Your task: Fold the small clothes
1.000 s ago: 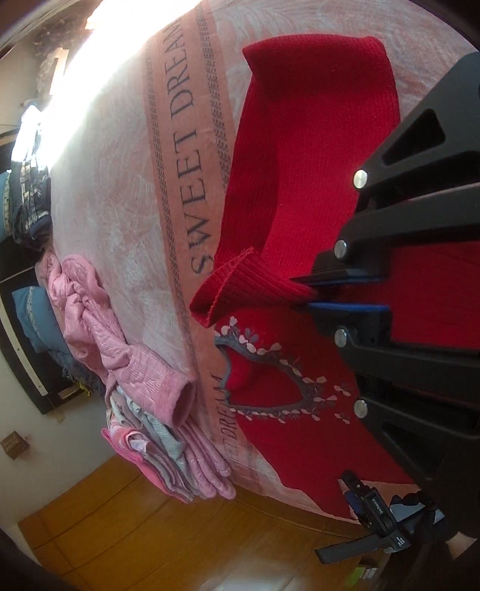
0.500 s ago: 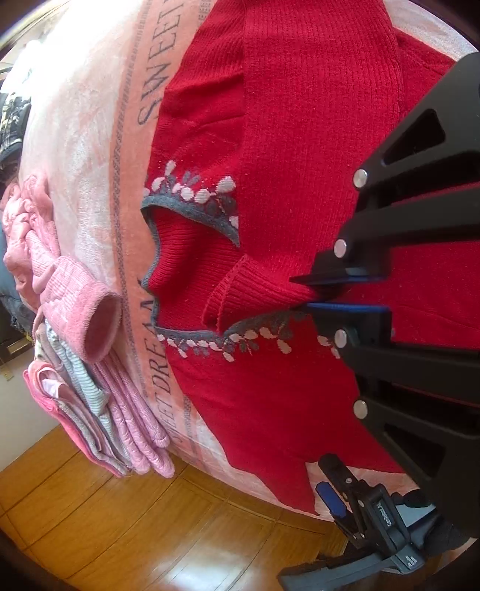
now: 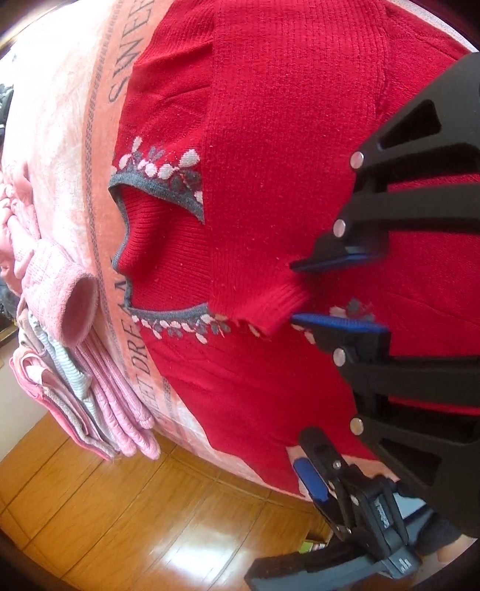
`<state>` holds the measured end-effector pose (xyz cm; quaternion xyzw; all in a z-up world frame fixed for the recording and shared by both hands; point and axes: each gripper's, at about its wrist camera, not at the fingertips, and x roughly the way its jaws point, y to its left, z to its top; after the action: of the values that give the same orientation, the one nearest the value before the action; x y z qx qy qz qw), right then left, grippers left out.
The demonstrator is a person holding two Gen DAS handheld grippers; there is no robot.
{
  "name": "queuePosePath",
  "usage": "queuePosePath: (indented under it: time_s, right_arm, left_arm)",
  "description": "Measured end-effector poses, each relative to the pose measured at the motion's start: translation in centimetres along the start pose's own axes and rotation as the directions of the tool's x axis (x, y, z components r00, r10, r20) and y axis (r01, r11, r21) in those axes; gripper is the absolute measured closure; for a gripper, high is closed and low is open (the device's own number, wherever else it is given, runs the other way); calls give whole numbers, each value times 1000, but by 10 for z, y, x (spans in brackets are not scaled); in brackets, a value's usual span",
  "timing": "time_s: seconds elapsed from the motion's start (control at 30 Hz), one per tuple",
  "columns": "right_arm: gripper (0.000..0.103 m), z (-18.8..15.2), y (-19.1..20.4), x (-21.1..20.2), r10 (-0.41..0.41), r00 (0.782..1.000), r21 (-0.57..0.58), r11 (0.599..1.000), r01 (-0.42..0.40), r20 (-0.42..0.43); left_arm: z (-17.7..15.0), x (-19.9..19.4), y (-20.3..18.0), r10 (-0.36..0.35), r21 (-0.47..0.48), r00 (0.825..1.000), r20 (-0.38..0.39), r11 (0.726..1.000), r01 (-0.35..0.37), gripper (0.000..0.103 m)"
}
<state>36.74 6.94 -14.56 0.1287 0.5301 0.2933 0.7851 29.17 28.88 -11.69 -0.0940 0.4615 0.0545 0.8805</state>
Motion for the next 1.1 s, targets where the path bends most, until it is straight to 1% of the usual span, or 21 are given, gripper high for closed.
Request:
queuePosePath:
  time_s: [0.03,0.13,0.23,0.3,0.43,0.6,0.63,0.67,0.7,0.73,0.77,0.8,0.87,0.9,0.93,0.97,1.1]
  right_arm:
    - [72,-2,-2,-7,20,1000,4,1000,-20,0]
    - [72,-5,-11,-29,16,1000,15,1000,-16,13]
    - [72,-7,-37,-55,13,999,70,997,-16,46]
    - [72,-10,-56,-74,-15,997,92,996,8,70]
    - [72,-18,-91,-105,-34,993,139,990,18,110]
    - [72,-34,-122,-135,-60,988,153,988,38,143]
    - [72,-36,-127,-139,-62,987,157,987,39,148]
    - [72,-39,-133,-143,-64,986,162,986,40,152]
    - [72,-42,-139,-147,-66,986,166,985,40,156]
    - [72,-43,-142,-149,-68,985,170,985,41,158]
    - [72,-46,-146,-151,-73,985,172,984,46,158]
    - [72,-48,-149,-153,-80,984,175,983,51,158]
    - [72,-52,-157,-156,-87,984,184,981,58,155]
    - [72,-54,-160,-157,-90,984,190,980,60,154]
    - [72,-56,-164,-159,-93,984,197,978,61,155]
    - [72,-57,-167,-160,-95,983,204,977,62,157]
    - [71,-57,-176,-168,-100,980,232,971,58,173]
  left_arm:
    - [-1,2,-5,-12,0,1000,-9,1000,12,4]
    - [-4,8,-20,-60,-3,997,-44,998,60,4]
    - [-8,17,-38,-102,-13,992,-76,995,101,4]
    - [-9,22,-51,-126,-18,988,-88,992,125,4]
    - [-4,32,-74,-138,-18,986,-91,990,137,4]
    - [1,46,-89,-149,-50,985,-90,988,145,6]
    - [1,48,-92,-151,-55,985,-89,988,147,11]
    - [2,50,-94,-148,-57,985,-86,988,144,22]
    - [3,51,-97,-142,-59,987,-79,989,138,26]
    - [5,51,-99,-142,-61,988,-67,989,138,37]
    - [6,51,-101,-150,-65,987,-57,987,146,50]
    - [7,51,-102,-152,-70,987,-49,986,148,56]
    - [8,49,-104,-144,-74,989,-21,987,142,77]
    - [8,47,-104,-147,-70,989,-2,987,146,83]
    - [9,45,-104,-155,-66,988,11,986,155,95]
    - [9,42,-104,-169,-67,985,28,983,171,99]
    - [17,16,-96,-190,-65,972,139,978,200,99]
